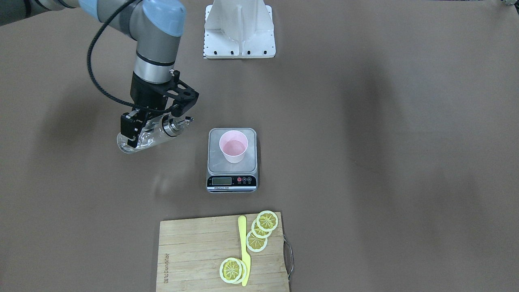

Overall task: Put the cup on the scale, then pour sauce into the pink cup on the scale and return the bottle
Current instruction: 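Turn the bottle upright and carry it back to its spot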

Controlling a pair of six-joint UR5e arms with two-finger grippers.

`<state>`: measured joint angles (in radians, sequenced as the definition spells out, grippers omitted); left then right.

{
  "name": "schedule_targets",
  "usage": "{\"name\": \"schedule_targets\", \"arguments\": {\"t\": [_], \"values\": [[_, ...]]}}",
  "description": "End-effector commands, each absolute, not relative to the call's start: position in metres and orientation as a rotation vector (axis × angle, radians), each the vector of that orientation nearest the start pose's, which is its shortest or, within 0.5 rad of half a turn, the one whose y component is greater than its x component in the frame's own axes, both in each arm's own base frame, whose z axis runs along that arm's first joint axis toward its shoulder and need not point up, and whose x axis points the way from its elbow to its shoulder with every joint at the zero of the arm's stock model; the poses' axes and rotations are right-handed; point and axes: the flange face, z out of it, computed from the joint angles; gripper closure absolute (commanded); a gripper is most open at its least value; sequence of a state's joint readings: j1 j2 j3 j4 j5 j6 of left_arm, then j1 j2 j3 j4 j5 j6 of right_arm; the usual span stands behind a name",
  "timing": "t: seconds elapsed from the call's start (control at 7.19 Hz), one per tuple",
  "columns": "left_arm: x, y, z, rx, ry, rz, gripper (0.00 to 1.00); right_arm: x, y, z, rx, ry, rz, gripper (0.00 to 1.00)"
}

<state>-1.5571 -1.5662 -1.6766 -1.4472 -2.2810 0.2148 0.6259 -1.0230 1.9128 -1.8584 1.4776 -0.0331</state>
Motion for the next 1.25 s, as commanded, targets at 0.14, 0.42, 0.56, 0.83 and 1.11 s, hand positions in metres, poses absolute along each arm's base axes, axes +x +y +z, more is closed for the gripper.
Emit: {"name": "schedule_targets", "arguments": {"t": [0.14,0.42,0.56,0.83,1.11], "values": [[-0.062,-0.487,0.63,0.044,0.711,0.207,0.02,-0.349,-0.484,0.301,0.736,-0.418,-0.9,1.0],[-0.062,-0.487,0.63,0.045,0.711,0.209,0.02,-0.308,-0.482,0.332,0.806,-0.574,-0.883,1.0],[-0.062,-0.487,0.63,0.045,0.711,0.209,0.02,-0.292,-0.48,0.343,0.818,-0.643,-0.868,1.0],[-0.062,-0.487,0.629,0.047,0.71,0.208,0.02,-0.274,-0.475,0.354,0.826,-0.759,-0.823,1.0],[-0.062,-0.486,0.628,0.048,0.71,0.209,0.02,-0.269,-0.474,0.4,0.886,-0.828,-0.783,1.0]]}}
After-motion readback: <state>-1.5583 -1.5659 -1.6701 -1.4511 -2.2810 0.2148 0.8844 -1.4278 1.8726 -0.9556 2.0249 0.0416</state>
